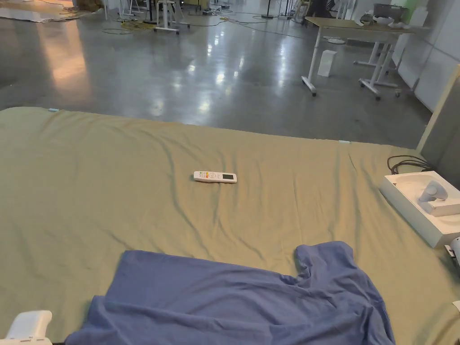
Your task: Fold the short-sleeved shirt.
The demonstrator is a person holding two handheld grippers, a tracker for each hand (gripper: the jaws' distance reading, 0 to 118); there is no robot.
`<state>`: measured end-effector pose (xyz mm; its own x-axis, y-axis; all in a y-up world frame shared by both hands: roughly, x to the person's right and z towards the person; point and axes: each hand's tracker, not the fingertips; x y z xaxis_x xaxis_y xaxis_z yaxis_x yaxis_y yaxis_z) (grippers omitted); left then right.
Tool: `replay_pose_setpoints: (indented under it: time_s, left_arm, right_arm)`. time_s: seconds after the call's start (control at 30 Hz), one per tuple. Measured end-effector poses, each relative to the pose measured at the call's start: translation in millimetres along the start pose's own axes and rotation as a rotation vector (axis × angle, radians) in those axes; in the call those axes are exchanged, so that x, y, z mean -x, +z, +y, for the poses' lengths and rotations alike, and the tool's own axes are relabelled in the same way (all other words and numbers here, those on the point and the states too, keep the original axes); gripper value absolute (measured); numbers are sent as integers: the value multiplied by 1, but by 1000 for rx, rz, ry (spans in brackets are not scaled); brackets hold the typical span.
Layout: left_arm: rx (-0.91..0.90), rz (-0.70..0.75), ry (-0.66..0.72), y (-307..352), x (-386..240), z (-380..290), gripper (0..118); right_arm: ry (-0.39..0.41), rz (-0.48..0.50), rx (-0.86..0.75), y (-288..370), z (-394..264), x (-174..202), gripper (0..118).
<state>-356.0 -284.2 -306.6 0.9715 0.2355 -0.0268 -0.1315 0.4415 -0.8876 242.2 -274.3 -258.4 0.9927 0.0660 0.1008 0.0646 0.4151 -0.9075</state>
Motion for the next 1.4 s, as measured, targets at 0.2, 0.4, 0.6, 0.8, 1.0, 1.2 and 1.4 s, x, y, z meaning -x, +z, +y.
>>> replay_pose_setpoints:
  time_s: [0.2,0.4,0.6,0.8,1.0,1.2,1.4]
  left_arm:
    - [72,37,-17,-27,5,-19,7]
    - [61,15,14,-23,10,-16,7]
    - [-97,5,-57,9,-13,3,40]
    - [-366,-22,-148,49,-62,39,41]
    - [-679,48,-203,81,-112,58,41]
    - [-838,57,-254,101,-139,63,21]
    - [-824,41,-210,98,-146,70,2]
  right_arm:
    - [41,-65,9,-29,-14,13,8]
    - [67,-143,-22,-14,-12,19,46]
    - [-28,-137,-302,56,6,20,61]
    - [14,-69,-676,110,36,51,61]
    - [-2,0,-924,136,59,91,45]
    - [0,-13,-1033,150,74,117,1]
    - [-29,32,-1036,147,83,119,0]
